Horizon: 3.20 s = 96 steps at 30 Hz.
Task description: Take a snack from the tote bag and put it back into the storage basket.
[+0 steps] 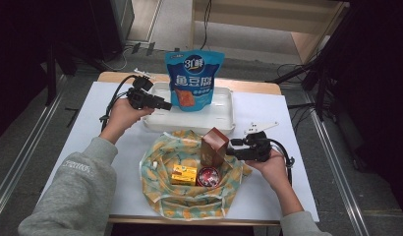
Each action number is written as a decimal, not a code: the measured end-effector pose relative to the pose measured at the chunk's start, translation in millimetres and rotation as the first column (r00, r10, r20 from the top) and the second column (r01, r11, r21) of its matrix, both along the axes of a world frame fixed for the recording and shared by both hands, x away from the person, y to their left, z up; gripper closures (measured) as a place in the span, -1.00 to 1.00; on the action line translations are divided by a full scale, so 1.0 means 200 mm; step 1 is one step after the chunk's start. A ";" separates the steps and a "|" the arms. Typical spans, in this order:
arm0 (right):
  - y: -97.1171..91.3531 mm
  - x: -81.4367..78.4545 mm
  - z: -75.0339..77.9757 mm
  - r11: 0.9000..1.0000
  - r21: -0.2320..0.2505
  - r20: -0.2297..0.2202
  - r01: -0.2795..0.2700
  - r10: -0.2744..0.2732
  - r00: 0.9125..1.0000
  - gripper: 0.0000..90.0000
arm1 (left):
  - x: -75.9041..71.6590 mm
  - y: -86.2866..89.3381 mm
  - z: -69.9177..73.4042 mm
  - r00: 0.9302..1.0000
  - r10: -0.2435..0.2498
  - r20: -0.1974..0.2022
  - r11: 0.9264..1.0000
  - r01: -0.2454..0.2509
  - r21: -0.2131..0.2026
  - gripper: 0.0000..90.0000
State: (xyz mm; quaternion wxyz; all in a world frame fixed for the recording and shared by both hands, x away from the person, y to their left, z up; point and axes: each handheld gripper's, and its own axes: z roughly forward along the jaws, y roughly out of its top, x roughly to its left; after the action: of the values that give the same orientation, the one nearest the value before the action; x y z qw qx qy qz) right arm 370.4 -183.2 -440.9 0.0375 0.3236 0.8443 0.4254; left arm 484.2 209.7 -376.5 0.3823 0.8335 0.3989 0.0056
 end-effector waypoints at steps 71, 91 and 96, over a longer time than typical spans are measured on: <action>-0.03 -0.20 0.22 1.000 0.004 0.003 0.017 -0.017 1.000 0.00 | -0.49 0.09 -0.06 0.993 -0.114 0.010 0.993 0.115 -0.026 -0.08; 0.04 -0.28 0.29 1.000 0.016 -0.015 -0.011 0.011 1.000 -0.36 | -0.48 0.09 -0.06 0.994 -0.109 0.013 0.994 0.109 -0.030 -0.08; 0.07 -0.29 0.30 1.000 0.007 -0.007 -0.011 0.011 1.000 -0.42 | -0.48 0.09 -0.06 0.994 -0.105 0.010 0.994 0.106 -0.033 -0.08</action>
State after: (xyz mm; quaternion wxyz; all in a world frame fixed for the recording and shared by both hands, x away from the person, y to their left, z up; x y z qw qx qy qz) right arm 312.3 -169.7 -381.7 0.0308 0.3205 0.8448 0.4274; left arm 388.2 228.1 -388.2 0.3977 0.8469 0.3526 -0.0177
